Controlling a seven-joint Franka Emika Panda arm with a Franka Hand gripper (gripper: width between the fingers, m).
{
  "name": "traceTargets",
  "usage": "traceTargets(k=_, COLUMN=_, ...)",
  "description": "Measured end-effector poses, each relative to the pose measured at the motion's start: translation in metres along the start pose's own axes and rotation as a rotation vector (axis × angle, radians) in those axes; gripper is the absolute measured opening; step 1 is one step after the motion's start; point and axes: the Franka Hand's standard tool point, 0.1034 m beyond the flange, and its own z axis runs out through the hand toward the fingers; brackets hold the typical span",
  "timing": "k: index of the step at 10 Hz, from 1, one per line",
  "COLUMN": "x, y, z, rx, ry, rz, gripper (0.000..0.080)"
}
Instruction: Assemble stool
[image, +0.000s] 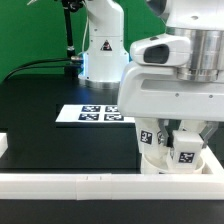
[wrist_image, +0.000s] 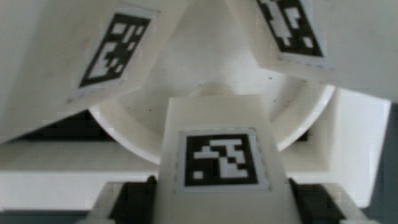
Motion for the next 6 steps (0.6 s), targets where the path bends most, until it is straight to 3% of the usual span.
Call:
traceTargets(k=2, x=-0.001, y=0.01, z=0.001, rx=0.018, ry=-0.013, rz=0.244, gripper=0.0337)
traceTargets(k=6, x=-0.001, y=0.017, z=0.001, rx=0.008, ry=-0.011, rz=0.474, gripper=0.0337)
